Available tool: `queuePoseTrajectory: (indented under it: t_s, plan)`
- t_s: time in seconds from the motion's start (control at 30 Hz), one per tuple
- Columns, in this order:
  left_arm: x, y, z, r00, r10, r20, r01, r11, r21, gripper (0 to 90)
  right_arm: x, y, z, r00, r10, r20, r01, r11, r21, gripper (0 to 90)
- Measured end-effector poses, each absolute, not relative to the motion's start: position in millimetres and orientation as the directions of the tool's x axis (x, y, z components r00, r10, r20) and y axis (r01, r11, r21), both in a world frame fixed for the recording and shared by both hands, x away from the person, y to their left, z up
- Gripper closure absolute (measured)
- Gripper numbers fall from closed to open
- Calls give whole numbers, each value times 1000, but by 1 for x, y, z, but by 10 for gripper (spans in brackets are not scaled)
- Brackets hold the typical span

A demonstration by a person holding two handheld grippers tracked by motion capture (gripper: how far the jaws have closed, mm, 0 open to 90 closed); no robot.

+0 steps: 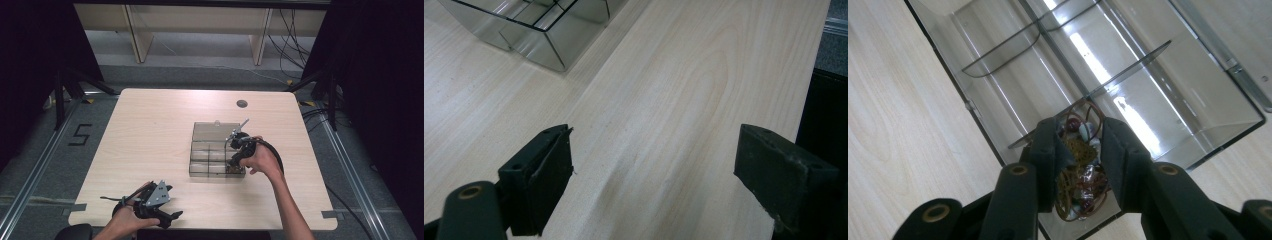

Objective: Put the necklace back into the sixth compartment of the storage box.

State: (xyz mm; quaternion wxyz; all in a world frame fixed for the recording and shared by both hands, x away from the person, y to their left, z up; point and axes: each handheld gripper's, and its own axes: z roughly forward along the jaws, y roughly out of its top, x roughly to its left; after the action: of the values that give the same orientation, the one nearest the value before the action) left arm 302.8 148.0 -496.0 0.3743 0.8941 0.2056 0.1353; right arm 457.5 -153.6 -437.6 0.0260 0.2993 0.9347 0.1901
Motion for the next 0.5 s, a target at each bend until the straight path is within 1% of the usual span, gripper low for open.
queuePoseTrajectory:
  t_s: [0.17,0.23,0.3,0.5]
  plan:
    - [303,148,-496,879,469,89,266,-636,724,151,454,-154,-434,-810,583,68,561,735,380,681]
    - [303,148,-496,878,470,88,267,-635,725,151,455,-154,-434,-817,575,53,548,743,384,674]
    - [303,148,-496,879,469,88,267,-636,724,151,452,-153,-433,-812,579,66,557,737,382,662]
    - [303,148,-496,879,469,88,267,-635,725,151,449,-153,-431,-819,571,52,540,738,405,606]
